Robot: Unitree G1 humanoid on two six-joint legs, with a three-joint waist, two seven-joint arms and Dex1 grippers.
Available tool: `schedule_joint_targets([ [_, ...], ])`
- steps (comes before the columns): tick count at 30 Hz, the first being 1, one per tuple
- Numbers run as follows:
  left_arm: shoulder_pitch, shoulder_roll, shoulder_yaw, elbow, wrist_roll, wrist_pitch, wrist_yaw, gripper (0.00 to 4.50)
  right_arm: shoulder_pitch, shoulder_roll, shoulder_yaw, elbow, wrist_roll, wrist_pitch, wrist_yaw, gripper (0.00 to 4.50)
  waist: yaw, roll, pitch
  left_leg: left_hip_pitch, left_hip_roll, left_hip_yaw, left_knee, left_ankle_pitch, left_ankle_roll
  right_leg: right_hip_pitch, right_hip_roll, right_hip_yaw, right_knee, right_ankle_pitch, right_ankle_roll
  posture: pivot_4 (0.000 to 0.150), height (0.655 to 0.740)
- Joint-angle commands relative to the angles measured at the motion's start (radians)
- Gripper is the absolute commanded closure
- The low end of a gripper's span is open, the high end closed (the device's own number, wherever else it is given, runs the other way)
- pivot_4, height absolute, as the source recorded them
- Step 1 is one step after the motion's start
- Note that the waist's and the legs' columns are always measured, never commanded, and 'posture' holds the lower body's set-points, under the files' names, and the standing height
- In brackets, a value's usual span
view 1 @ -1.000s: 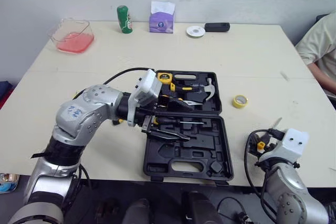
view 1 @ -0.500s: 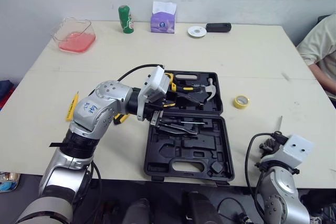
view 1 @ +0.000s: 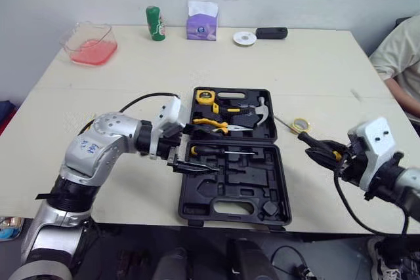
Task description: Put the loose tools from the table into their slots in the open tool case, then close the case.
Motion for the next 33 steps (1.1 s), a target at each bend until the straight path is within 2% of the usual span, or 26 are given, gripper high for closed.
schedule_joint_targets([
  [1, 0.034, 0.088, 0.062, -0.018, 0.019, -0.027, -0.040, 0.00, -0.149, -0.092, 0.173, 0.044, 0.013, -0.034, 0.212, 3.39, -0.001, -0.002, 0.002, 0.000, 0.000, 0.000, 0.000, 0.000, 0.000, 0.000, 0.000, -0.001, 0.000, 0.000, 0.000, 0.150, 0.7400],
  [4, 0.072, 0.165, 0.044, 0.009, 0.088, -0.115, -0.092, 0.00, -0.381, -0.082, 0.420, 0.142, -0.076, -0.058, 0.325, 3.39, -0.009, -0.002, 0.007, -0.001, 0.000, 0.001, 0.003, -0.001, 0.001, 0.000, -0.003, 0.000, -0.001, 0.000, 0.001, 0.150, 0.7400],
  [6, 0.076, 0.174, 0.030, 0.028, 0.120, -0.152, -0.103, 0.00, -0.454, -0.065, 0.526, 0.193, -0.152, -0.094, 0.355, 3.39, 0.001, -0.002, 0.008, -0.001, -0.001, 0.001, 0.003, -0.001, 0.001, -0.001, -0.004, -0.001, -0.001, 0.000, 0.001, 0.150, 0.7400],
  [9, 0.077, 0.158, 0.022, 0.038, 0.143, -0.177, -0.098, 0.00, -0.532, -0.021, 0.612, 0.260, -0.221, -0.110, 0.359, 3.39, 0.018, -0.002, 0.008, -0.008, -0.001, -0.001, 0.004, 0.001, -0.003, -0.005, -0.005, -0.004, -0.001, 0.000, 0.000, 0.150, 0.7400],
  [13, 0.069, 0.119, 0.015, 0.033, 0.156, -0.182, -0.072, 0.00, -0.585, 0.007, 0.678, 0.313, -0.295, -0.129, 0.380, 3.39, 0.025, -0.002, 0.009, -0.033, -0.001, -0.001, 0.018, 0.001, -0.002, -0.025, -0.006, -0.004, 0.007, 0.002, 0.003, 0.150, 0.7400],
  [20, 0.058, 0.092, 0.018, 0.020, 0.148, -0.170, -0.067, 0.00, -0.580, -0.001, 0.688, 0.333, -0.354, -0.168, 0.436, 3.39, 0.024, -0.002, 0.009, -0.037, -0.002, 0.000, 0.030, -0.002, 0.003, -0.026, -0.006, -0.004, 0.007, 0.004, 0.005, 0.150, 0.7400],
  [33, 0.027, 0.065, 0.009, -0.006, 0.133, -0.151, -0.075, 0.00, -0.490, -0.025, 0.622, 0.349, -0.375, -0.179, 0.437, 3.39, 0.024, -0.001, 0.008, -0.032, -0.002, 0.000, 0.031, -0.003, 0.005, -0.020, -0.006, -0.004, 0.008, 0.004, 0.006, 0.150, 0.7400],
])
